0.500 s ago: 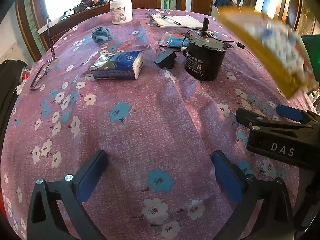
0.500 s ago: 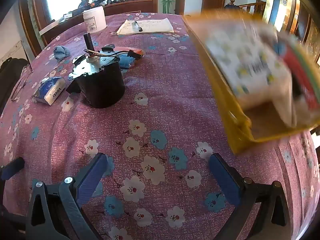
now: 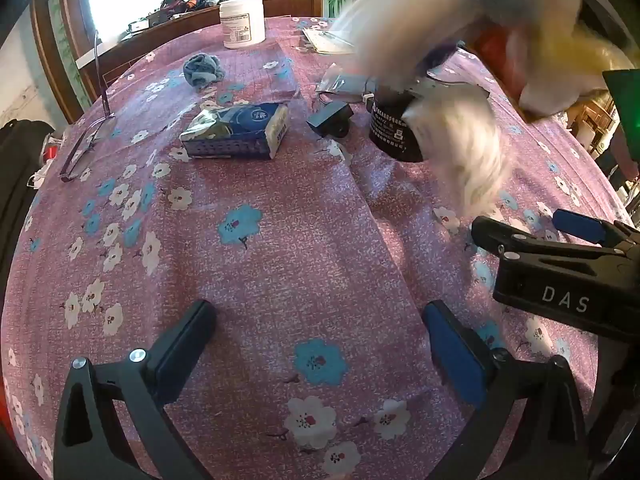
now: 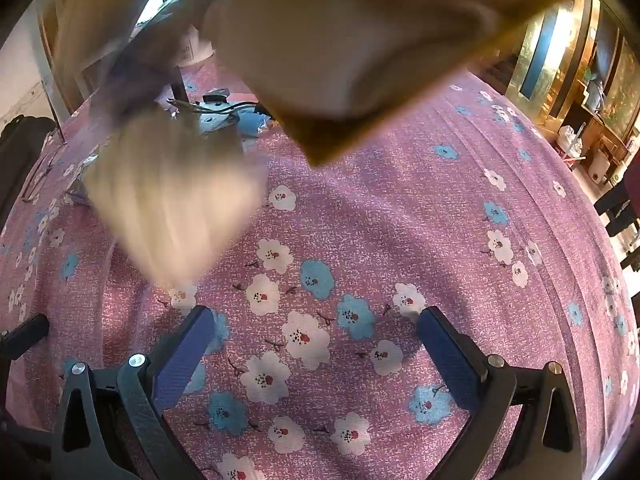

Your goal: Organize soft objects

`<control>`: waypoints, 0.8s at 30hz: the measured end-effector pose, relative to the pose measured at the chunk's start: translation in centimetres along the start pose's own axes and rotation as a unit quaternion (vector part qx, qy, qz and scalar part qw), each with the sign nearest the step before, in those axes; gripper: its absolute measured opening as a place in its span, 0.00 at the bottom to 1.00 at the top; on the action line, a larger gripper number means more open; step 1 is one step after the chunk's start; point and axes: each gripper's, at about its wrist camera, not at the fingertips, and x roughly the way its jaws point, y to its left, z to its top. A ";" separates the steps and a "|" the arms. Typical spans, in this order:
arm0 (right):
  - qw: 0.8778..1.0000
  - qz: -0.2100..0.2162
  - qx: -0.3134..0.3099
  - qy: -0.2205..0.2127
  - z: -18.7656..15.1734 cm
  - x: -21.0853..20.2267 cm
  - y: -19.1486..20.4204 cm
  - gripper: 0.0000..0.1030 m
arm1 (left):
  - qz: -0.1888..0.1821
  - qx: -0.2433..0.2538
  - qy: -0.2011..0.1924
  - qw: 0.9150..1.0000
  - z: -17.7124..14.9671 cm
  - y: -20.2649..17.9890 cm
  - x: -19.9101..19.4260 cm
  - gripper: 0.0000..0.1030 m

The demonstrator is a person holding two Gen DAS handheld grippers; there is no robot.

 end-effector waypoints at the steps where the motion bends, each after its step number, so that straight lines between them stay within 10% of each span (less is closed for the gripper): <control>1: 1.000 0.000 0.000 0.000 0.0 0.0 0.0 0.99 | 0.000 0.000 0.000 1.000 0.0 0.0 0.0 1.00; 24: 1.000 0.000 0.000 0.000 0.0 0.1 0.1 0.99 | 0.000 0.000 0.000 1.000 0.6 0.0 0.9 1.00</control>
